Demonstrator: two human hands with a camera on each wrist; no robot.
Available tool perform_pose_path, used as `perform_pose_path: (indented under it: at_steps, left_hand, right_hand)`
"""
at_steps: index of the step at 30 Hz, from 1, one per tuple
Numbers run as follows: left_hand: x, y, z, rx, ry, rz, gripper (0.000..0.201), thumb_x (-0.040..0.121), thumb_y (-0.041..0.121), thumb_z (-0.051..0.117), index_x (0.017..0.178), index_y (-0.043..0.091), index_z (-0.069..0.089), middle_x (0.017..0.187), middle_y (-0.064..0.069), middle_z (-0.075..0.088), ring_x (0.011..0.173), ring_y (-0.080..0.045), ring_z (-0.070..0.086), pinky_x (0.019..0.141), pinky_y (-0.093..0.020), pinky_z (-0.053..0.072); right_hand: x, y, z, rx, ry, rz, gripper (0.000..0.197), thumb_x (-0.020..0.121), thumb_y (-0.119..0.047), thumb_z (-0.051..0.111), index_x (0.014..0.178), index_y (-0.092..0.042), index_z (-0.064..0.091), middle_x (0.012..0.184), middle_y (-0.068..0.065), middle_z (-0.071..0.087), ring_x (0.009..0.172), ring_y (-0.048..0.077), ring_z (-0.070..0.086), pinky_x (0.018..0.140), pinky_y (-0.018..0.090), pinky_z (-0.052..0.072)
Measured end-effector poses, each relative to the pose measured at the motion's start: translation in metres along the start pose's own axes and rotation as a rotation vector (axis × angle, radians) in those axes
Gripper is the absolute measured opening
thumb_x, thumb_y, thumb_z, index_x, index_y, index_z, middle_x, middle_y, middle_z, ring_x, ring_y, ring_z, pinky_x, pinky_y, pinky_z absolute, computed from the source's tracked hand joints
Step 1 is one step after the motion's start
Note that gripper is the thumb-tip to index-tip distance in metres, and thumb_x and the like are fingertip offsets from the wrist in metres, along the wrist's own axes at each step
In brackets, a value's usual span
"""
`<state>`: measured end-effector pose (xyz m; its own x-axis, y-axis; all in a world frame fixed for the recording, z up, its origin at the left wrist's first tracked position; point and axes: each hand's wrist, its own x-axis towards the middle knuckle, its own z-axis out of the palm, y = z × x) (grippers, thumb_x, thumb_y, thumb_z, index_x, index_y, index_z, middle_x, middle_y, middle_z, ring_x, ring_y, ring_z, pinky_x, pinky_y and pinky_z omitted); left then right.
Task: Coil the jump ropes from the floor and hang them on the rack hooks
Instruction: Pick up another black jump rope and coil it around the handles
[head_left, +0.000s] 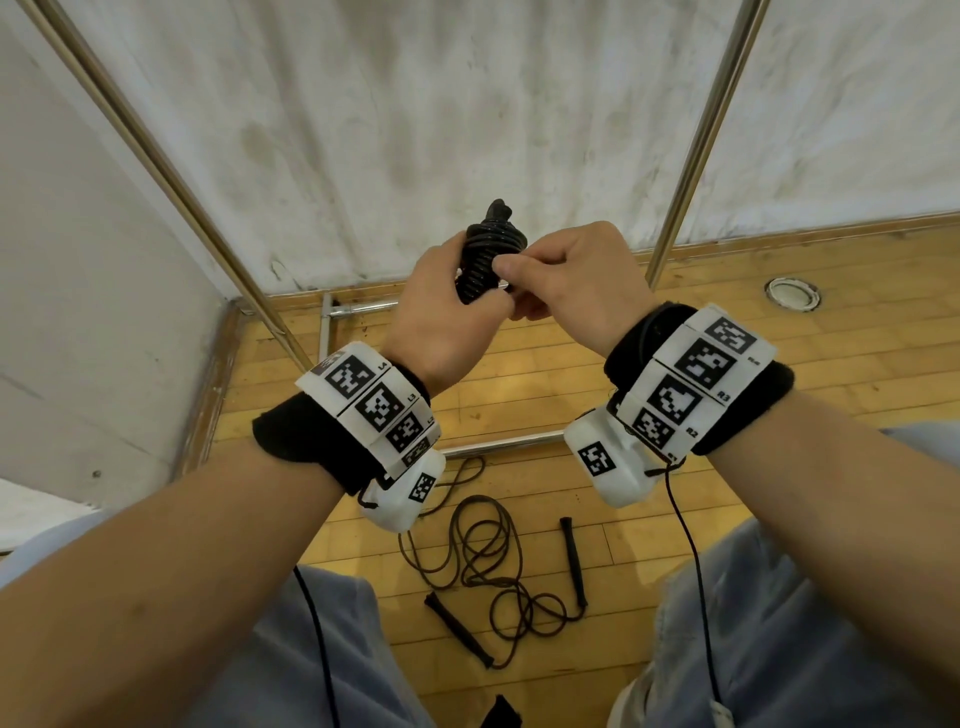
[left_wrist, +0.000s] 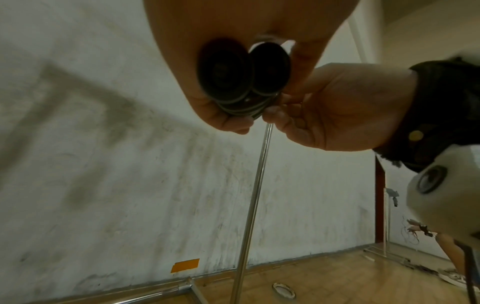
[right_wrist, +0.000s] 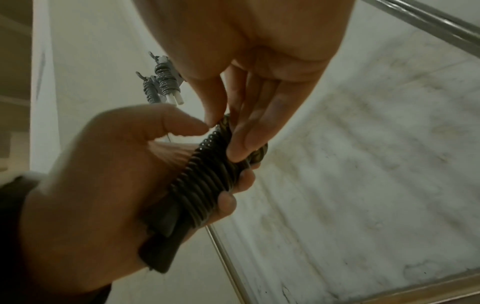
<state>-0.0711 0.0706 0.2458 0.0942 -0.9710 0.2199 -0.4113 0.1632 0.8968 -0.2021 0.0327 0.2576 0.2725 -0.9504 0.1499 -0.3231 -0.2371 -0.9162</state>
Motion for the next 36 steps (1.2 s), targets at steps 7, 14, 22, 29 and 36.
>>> perform_pose_path:
  at_steps: [7,14,22,29,36]
  left_hand:
    - [0.003,-0.003,0.001,0.104,0.037,0.064,0.017,0.092,0.025,0.057,0.098,0.04,0.052,0.079,0.016,0.062,0.068,0.003,0.059,0.062,-0.017,0.049]
    - [0.005,-0.004,0.001,0.082,0.034,-0.026,0.02,0.096,0.029,0.052,0.115,0.025,0.058,0.08,0.008,0.065,0.068,-0.005,0.062,0.058,-0.021,0.044]
    - [0.003,-0.002,-0.001,0.005,0.027,-0.061,0.011,0.094,0.023,0.055,0.105,0.027,0.058,0.083,0.001,0.066,0.07,-0.013,0.065,0.047,-0.013,0.044]
    - [0.004,0.0,-0.005,-0.092,0.0,-0.102,0.014,0.094,0.017,0.057,0.107,0.015,0.062,0.078,0.0,0.066,0.059,0.0,0.063,0.045,-0.01,0.043]
    - [0.002,0.002,-0.003,0.171,0.012,0.013,0.025,0.095,0.029,0.053,0.114,0.017,0.063,0.091,-0.004,0.068,0.081,-0.024,0.065,0.073,-0.043,0.055]
  right_hand:
    - [0.001,0.002,0.0,0.004,0.024,-0.013,0.029,0.089,-0.029,0.06,0.07,-0.01,0.069,0.062,0.003,0.069,0.06,0.016,0.069,0.068,0.038,0.059]
    - [0.003,0.013,0.007,-0.175,0.259,-0.202,0.007,0.083,-0.015,0.064,0.09,-0.017,0.063,0.095,-0.003,0.062,0.083,0.01,0.064,0.071,0.014,0.051]
    - [0.003,0.02,0.013,-0.257,0.286,-0.292,0.008,0.081,-0.012,0.063,0.088,-0.009,0.064,0.087,-0.007,0.052,0.077,0.009,0.055,0.07,0.023,0.052]
    - [0.002,0.02,0.013,-0.31,0.26,-0.39,0.008,0.079,-0.013,0.062,0.084,-0.008,0.062,0.086,-0.006,0.052,0.073,0.012,0.054,0.067,0.026,0.051]
    - [0.003,0.021,0.011,-0.196,0.236,-0.277,0.008,0.078,-0.01,0.065,0.085,-0.013,0.062,0.088,-0.005,0.054,0.071,0.011,0.059,0.065,0.013,0.049]
